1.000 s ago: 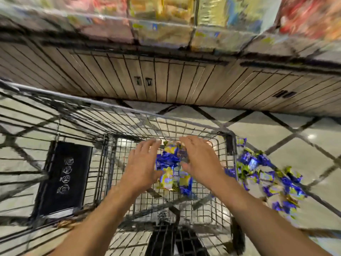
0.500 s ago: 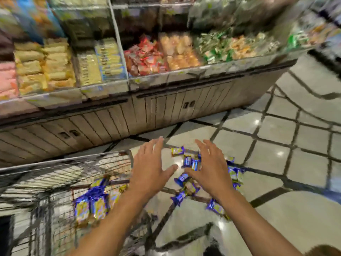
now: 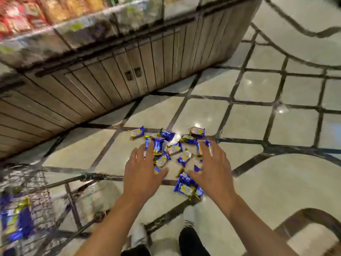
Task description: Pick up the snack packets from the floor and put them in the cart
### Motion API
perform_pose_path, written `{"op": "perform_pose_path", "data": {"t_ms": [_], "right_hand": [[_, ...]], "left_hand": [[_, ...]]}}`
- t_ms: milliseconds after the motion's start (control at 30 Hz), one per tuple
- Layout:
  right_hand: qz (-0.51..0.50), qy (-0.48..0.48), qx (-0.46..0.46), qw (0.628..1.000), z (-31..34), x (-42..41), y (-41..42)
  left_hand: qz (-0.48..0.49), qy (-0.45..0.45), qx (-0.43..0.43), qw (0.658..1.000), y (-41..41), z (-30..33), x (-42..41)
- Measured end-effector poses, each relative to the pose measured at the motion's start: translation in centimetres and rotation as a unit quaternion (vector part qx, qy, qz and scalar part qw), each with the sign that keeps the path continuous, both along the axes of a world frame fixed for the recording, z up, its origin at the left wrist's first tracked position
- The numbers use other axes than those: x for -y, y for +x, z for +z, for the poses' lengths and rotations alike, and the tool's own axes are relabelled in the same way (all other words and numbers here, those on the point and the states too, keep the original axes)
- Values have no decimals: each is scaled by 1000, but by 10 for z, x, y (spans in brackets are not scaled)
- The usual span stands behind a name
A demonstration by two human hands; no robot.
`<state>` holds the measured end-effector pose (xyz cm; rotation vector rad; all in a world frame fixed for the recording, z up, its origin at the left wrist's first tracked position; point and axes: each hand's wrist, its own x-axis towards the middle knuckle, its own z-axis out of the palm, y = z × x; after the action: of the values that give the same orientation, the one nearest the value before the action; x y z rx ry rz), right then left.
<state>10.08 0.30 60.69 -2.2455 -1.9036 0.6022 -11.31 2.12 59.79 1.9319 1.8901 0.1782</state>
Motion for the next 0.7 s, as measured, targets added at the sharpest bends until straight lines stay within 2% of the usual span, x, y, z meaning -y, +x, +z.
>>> {"op": "perform_pose_path", "data": {"t_ms": [133,367,467,600,700], "right_hand": [[33,-49,42,997,-126,5,33],[76,-87,81,990,-404,28,46],[113,-114,118,980,-508,32,47],[170,-133,164,963,-594,33,41],[186,-151,148,960,-629,32,38]], "left_hand": [[-42,-8,-62,997,3,-129,-4],[-80,-67,-126,987,-25,-409,8],[-97,-91,-147,980,-39,-510,12],[-92,-139,-175,970,-67,-598,27],[-76,-158,-164,971,-80,-634,40]]}}
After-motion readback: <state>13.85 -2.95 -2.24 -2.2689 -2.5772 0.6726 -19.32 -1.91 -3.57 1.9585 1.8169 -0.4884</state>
